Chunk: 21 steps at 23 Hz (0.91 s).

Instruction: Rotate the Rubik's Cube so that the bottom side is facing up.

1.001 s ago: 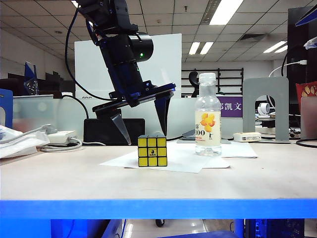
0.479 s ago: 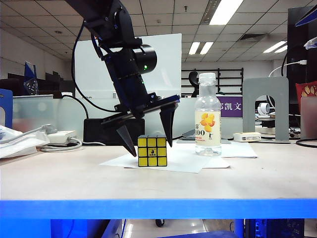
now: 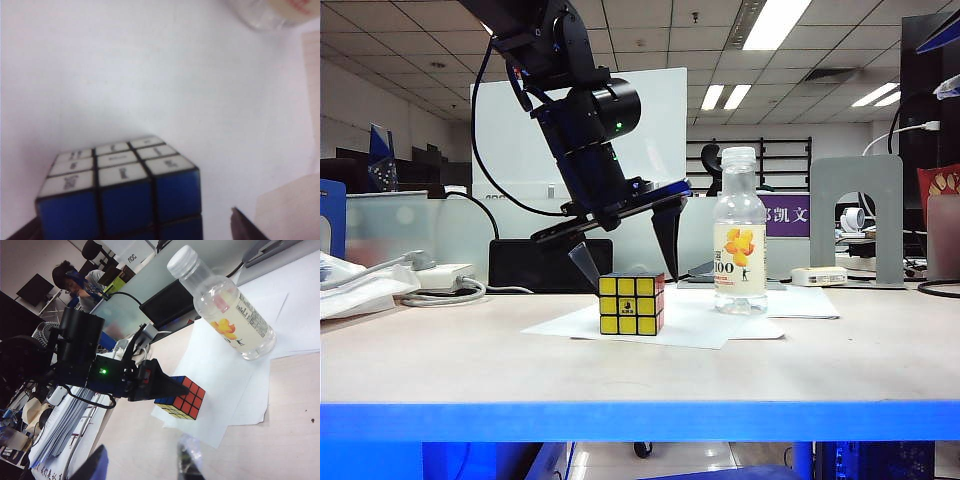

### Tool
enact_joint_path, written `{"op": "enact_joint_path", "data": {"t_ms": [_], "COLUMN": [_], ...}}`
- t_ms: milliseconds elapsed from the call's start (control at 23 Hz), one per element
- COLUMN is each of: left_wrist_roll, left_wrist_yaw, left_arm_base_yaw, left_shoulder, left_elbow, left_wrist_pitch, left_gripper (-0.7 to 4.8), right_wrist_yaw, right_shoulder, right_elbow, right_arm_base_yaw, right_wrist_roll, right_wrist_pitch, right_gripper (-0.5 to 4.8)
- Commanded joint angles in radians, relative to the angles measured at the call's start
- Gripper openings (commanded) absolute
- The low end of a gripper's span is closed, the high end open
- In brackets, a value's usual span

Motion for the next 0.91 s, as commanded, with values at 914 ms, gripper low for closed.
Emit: {"op": "enact_joint_path", "data": {"t_ms": [914], "left_wrist_roll": [0.034], "left_wrist_yaw": [0.056], "left_arm_base_yaw": [-0.002], "left_shoulder": [-0.006], "left_elbow": [0.006], "left_wrist_pitch": [-0.008], "left_gripper": [2.35], "right_wrist_yaw": [-0.004], "right_shoulder": [0.000], "right_elbow": [0.005], "right_arm_base_yaw": [0.000], "right_wrist_roll": [-0.006], "right_wrist_pitch": [0.012], "right_gripper": [1.81]}}
